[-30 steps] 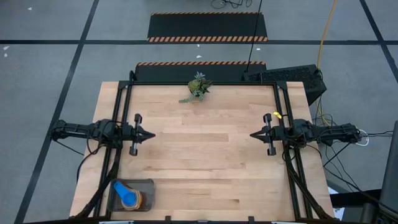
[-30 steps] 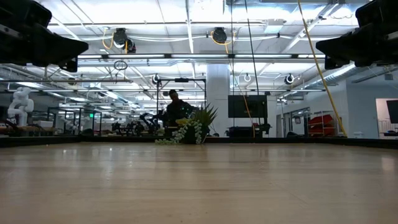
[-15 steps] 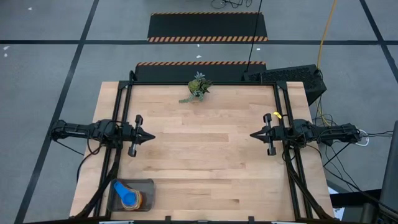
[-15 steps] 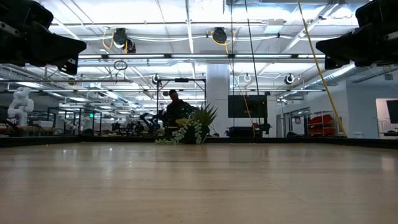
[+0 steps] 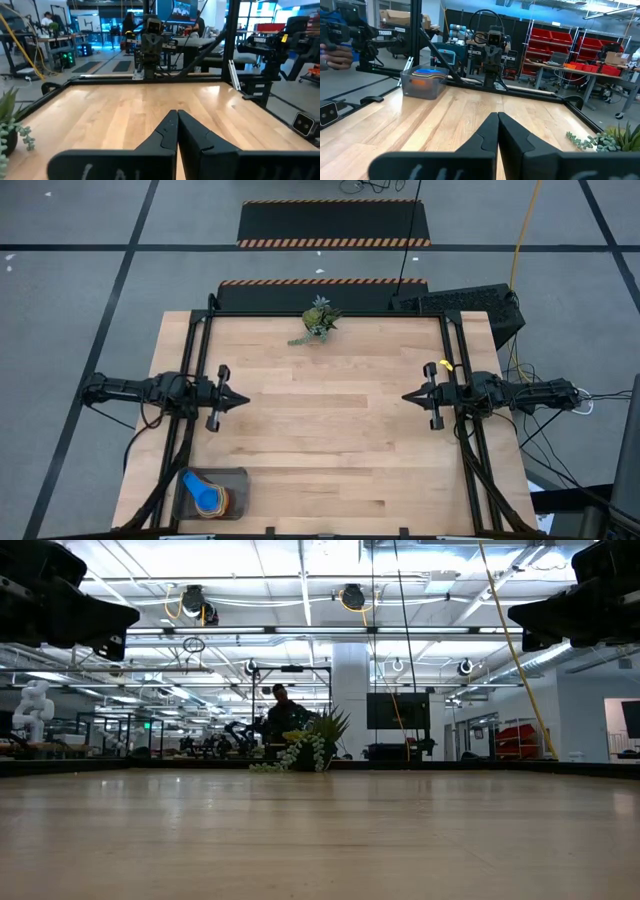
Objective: Nest measuring cups in basket
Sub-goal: Return to Home Position
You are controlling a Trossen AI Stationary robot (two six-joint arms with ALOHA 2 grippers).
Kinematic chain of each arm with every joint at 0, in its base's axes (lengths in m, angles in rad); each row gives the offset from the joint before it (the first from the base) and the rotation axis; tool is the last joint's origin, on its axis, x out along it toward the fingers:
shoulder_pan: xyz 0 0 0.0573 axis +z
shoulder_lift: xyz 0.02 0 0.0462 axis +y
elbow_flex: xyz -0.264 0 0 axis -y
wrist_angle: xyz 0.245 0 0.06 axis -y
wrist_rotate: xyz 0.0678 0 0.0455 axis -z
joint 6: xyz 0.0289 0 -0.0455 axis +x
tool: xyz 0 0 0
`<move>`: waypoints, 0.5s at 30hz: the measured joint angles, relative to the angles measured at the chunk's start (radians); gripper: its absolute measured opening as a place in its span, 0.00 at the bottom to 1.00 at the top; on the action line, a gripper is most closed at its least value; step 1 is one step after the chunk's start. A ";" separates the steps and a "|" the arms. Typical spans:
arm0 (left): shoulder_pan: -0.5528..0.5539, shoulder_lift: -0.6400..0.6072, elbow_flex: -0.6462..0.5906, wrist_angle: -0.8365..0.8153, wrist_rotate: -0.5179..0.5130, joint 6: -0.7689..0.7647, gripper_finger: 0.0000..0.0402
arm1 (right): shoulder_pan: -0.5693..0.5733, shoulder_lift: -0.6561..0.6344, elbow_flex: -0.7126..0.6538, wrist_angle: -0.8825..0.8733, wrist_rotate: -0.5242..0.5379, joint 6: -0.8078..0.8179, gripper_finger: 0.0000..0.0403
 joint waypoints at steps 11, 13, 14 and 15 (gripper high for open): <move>0.002 0.005 0.000 0.017 -0.113 0.215 0.03 | 0.000 0.000 0.000 0.000 0.000 0.000 0.00; 0.002 0.005 0.000 0.018 -0.115 0.202 0.01 | 0.000 0.000 0.000 0.000 0.000 0.000 0.00; 0.002 0.005 0.000 0.018 -0.116 0.194 0.01 | 0.000 0.000 0.000 0.000 0.000 0.000 0.00; 0.002 0.005 0.000 0.018 -0.116 0.190 0.01 | 0.000 0.000 0.000 0.000 0.000 0.000 0.00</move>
